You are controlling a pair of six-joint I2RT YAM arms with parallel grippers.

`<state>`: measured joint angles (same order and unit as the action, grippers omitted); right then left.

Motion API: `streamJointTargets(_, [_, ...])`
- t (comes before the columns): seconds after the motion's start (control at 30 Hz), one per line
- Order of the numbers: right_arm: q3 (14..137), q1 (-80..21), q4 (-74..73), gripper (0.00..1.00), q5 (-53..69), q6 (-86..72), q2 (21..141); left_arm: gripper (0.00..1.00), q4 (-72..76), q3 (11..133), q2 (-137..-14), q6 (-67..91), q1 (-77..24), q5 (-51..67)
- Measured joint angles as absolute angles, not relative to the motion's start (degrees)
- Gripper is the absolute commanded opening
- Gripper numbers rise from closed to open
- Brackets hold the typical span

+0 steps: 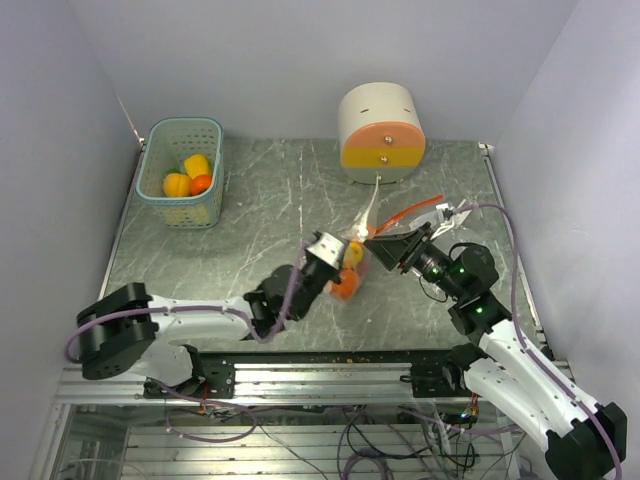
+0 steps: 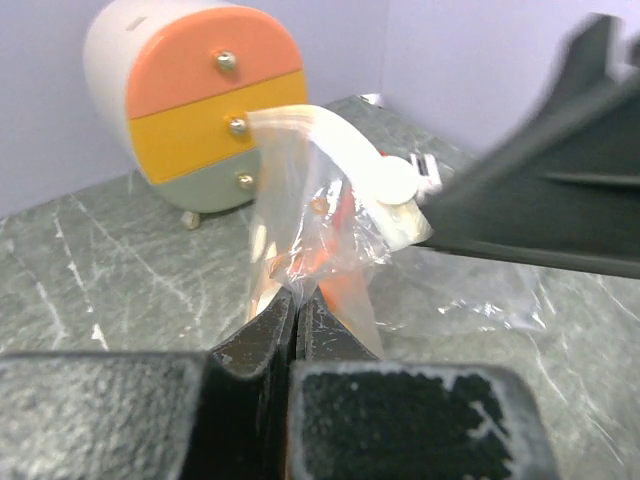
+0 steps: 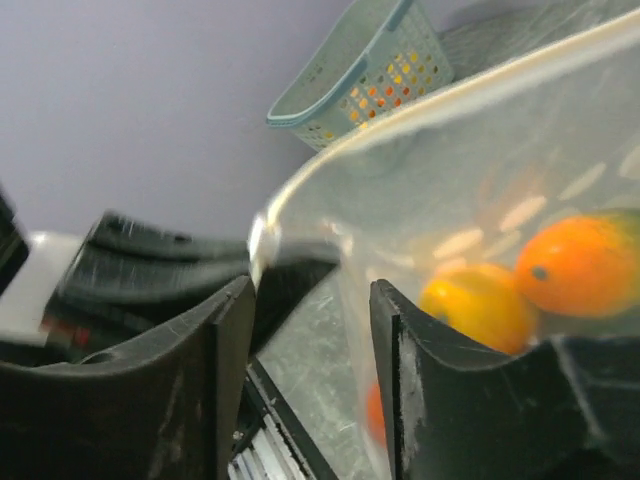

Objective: Open the zip-top bag and remove the fake food
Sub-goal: Adjust the zipper food storage bag at the center of the board.

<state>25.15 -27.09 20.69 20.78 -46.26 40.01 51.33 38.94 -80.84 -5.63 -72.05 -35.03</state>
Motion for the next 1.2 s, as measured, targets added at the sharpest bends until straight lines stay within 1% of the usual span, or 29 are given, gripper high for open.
streamJointTargets(0.2, [27.59, -27.07, 13.28, 0.64, 18.26, -39.40, 35.00, 0.07, 47.18, 33.52, -71.22, 4.27, -59.59, -21.41])
streamJointTargets(0.4, [31.35, -27.07, 8.62, 0.74, 19.18, -28.97, 32.32, 0.07, 40.84, 32.75, -65.30, 8.86, -54.13, -5.96])
streamJointTargets(0.57, [33.54, -27.07, 6.81, 0.78, 23.05, -20.60, 33.98, 0.07, 38.13, 30.96, -61.23, 9.80, -51.18, 6.48])
streamJointTargets(0.7, [33.63, -27.07, 6.55, 0.78, 26.39, -16.62, 36.10, 0.07, 36.97, 30.61, -60.16, 10.09, -49.34, 15.00])
streamJointTargets(0.9, [35.11, -27.07, 5.61, 0.76, 33.93, -9.98, 40.34, 0.07, 32.60, 31.35, -60.10, 8.99, -48.58, 25.78])
streamJointTargets(0.97, [36.80, -27.07, 5.48, 0.73, 35.81, -7.92, 42.06, 0.07, 31.53, 31.57, -60.10, 8.45, -48.47, 28.47])
streamJointTargets(1.03, [38.24, -27.07, 6.15, 0.68, 37.95, -6.46, 43.68, 0.07, 30.55, 31.88, -60.10, 8.12, -48.31, 30.17])
streamJointTargets(1.1, [39.35, -27.07, 6.24, 0.59, 40.03, -5.08, 45.25, 0.07, 30.13, 32.18, -60.10, 7.92, -48.07, 31.44])
streamJointTargets(1.2, [40.80, -27.07, 6.13, 0.50, 43.83, -3.31, 48.18, 0.07, 29.98, 32.38, -60.07, 7.84, -47.70, 32.67])
